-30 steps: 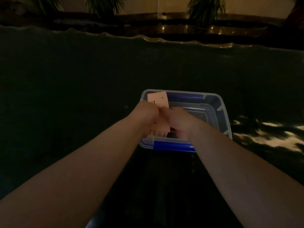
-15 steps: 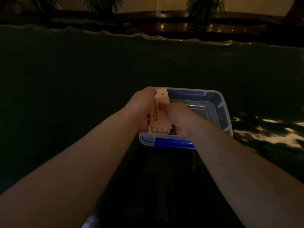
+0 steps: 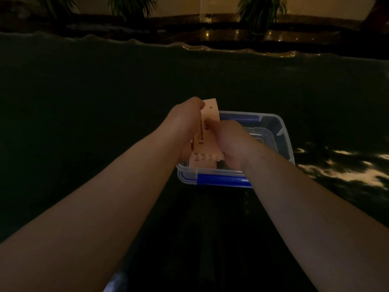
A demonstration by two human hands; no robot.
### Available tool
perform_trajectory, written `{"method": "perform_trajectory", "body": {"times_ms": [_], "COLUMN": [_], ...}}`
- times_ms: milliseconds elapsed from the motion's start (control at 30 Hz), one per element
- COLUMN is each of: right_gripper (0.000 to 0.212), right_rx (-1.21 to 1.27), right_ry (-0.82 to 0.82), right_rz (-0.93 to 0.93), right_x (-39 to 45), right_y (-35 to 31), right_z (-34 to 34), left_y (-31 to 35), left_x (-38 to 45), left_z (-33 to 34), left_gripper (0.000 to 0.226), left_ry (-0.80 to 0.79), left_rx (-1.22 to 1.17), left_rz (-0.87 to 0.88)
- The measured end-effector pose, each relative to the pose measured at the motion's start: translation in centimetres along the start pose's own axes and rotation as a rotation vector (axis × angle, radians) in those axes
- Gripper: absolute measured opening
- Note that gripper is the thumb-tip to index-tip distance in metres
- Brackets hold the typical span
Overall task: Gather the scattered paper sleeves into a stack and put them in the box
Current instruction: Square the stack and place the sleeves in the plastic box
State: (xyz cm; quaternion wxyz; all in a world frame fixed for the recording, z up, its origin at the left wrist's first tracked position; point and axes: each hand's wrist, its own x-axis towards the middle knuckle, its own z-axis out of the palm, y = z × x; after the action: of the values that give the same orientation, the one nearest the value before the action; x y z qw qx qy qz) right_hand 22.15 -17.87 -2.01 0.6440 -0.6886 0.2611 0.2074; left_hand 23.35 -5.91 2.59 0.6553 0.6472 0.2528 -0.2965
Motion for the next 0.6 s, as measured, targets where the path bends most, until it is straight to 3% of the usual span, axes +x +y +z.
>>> {"method": "perform_trajectory", "body": {"times_ms": [200, 267, 333, 433, 533, 600], "right_gripper": [0.013, 0.019, 0.014, 0.007, 0.013, 0.016], "right_rx": [0.145, 0.150, 0.091, -0.091, -0.408, -0.523], "right_ry": [-0.031, 0.002, 0.066, 0.152, 0.198, 0.202], "right_rz": [-0.034, 0.005, 0.055, 0.103, 0.149, 0.161], "right_x": [-1.2, -1.4, -1.3, -0.7, 0.0, 0.5], "right_y": [0.2, 0.5, 0.9, 1.5, 1.1, 0.6], "right_z": [-2.5, -3.7, -4.4, -4.6, -3.9, -3.6], "left_y": [-0.2, -0.5, -1.0, -2.7, -4.1, -4.8], "left_x": [-0.5, -0.2, 0.4, 1.8, 2.9, 3.5], "left_z": [1.9, 1.8, 1.3, -0.7, -2.0, -2.0], "left_gripper": [0.060, 0.047, 0.030, 0.045, 0.041, 0.023], "left_ry": [0.029, 0.032, 0.147, 0.235, 0.266, 0.254], "left_rx": [0.042, 0.206, 0.426, 0.505, 0.599, 0.562], "left_rz": [0.063, 0.145, 0.306, 0.423, 0.297, 0.190]}}
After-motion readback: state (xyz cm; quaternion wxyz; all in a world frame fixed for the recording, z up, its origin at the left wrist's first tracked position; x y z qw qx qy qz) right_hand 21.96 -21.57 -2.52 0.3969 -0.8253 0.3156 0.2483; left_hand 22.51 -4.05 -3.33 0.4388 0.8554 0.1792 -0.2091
